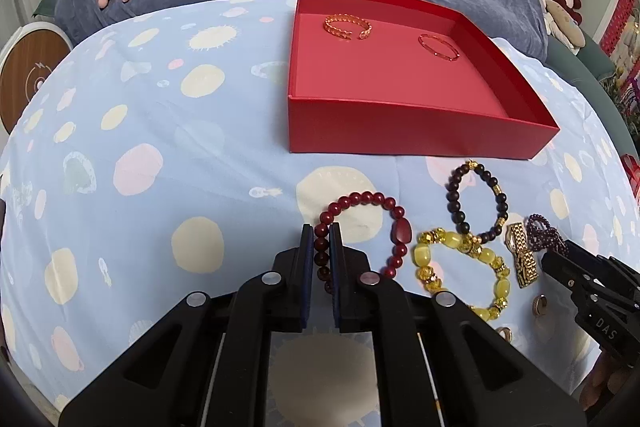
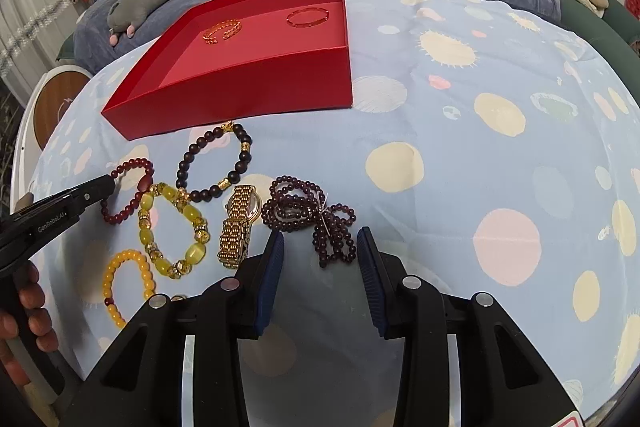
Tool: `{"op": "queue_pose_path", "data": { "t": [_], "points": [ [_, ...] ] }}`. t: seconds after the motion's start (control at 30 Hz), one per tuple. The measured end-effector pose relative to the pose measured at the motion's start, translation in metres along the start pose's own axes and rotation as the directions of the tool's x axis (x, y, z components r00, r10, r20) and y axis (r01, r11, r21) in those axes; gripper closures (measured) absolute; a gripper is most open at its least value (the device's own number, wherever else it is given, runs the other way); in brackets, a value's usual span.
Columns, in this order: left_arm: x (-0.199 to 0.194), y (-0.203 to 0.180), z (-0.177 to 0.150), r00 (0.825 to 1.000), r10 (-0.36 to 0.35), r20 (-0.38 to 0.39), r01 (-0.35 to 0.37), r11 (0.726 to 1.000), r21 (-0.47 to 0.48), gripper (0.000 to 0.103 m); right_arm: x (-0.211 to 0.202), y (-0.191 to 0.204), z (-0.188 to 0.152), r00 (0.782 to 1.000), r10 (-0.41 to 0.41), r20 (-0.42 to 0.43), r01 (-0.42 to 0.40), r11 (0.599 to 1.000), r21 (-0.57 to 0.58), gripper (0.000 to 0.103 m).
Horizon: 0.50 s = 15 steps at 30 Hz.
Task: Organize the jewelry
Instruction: 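Grasp the dark red bead bracelet with the left tool while the right tool grasps the purple garnet bracelet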
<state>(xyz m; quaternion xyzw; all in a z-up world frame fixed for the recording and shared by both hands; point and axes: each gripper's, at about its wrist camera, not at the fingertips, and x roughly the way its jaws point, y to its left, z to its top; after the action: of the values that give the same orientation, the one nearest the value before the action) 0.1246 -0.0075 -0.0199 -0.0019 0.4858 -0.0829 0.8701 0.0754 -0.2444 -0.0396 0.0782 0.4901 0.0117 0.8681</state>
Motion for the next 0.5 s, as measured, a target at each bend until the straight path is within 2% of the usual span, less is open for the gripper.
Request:
{"op": "queue_pose_path", "data": {
  "t": [0.07,0.1,0.13,0.5],
  "points": [
    [0.000,0.000,-0.002,1.000,-0.001,-0.007,0.001,1.000,-0.003,0.095,0.000,0.001,0.000,1.000,-0.010,0.004,0.011,1.000,-0.013,0.075],
    [0.000,0.000,-0.003,1.000,-0.002,-0.010,0.002,1.000,-0.007,0.095,0.001,0.001,0.000,1.000,-0.015,0.002,0.015,1.000,-0.015,0.090],
    [-0.001,0.000,-0.003,1.000,-0.006,-0.012,0.006,1.000,-0.012,0.095,0.001,-0.001,0.000,1.000,-0.004,-0.002,0.004,1.000,-0.007,0.094],
    [-0.032,-0.003,0.003,0.998,-0.056,0.023,0.056,0.998,0.003,0.095,-0.032,-0.013,0.008,0.996,0.083,0.032,-0.085,0.993,0.085,0.095]
  ]
}}
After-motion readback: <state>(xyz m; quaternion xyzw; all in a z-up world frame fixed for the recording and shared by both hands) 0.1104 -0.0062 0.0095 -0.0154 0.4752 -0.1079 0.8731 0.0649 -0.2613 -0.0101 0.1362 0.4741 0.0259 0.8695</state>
